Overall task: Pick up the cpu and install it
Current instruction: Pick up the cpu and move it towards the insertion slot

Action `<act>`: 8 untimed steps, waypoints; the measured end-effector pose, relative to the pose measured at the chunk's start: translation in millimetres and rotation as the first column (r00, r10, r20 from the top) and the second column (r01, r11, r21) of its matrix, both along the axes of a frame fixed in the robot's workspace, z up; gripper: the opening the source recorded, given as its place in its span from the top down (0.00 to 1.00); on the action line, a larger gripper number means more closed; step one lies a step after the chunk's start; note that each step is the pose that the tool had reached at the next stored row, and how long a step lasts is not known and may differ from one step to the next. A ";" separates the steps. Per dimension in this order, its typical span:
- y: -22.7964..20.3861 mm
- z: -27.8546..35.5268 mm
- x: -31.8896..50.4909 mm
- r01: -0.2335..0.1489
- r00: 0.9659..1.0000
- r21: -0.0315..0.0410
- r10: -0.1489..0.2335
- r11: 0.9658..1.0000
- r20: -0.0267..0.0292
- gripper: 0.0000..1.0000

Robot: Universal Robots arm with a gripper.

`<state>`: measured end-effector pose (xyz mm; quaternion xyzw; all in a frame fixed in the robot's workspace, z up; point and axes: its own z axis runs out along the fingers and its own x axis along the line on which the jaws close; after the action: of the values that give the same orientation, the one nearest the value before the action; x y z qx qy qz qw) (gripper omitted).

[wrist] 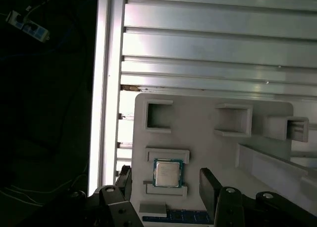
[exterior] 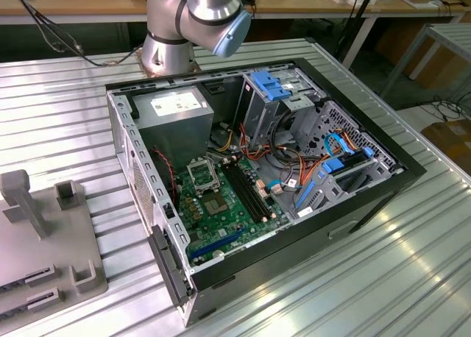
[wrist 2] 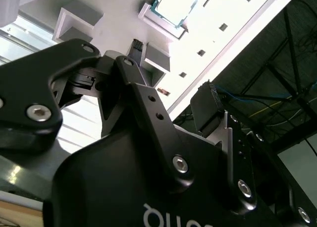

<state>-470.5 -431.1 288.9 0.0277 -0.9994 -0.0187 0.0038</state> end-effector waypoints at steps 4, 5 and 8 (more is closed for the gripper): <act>0.0 -0.9 0.5 0.000 1.000 0.000 0.000 1.000 0.000 0.34; 0.0 -1.0 0.5 0.000 1.000 0.000 0.000 1.000 0.000 0.34; -0.4 -1.4 0.6 0.000 1.000 0.000 0.000 1.000 0.000 0.34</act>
<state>-469.9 -431.5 287.6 0.0277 -0.9994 -0.0186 0.0037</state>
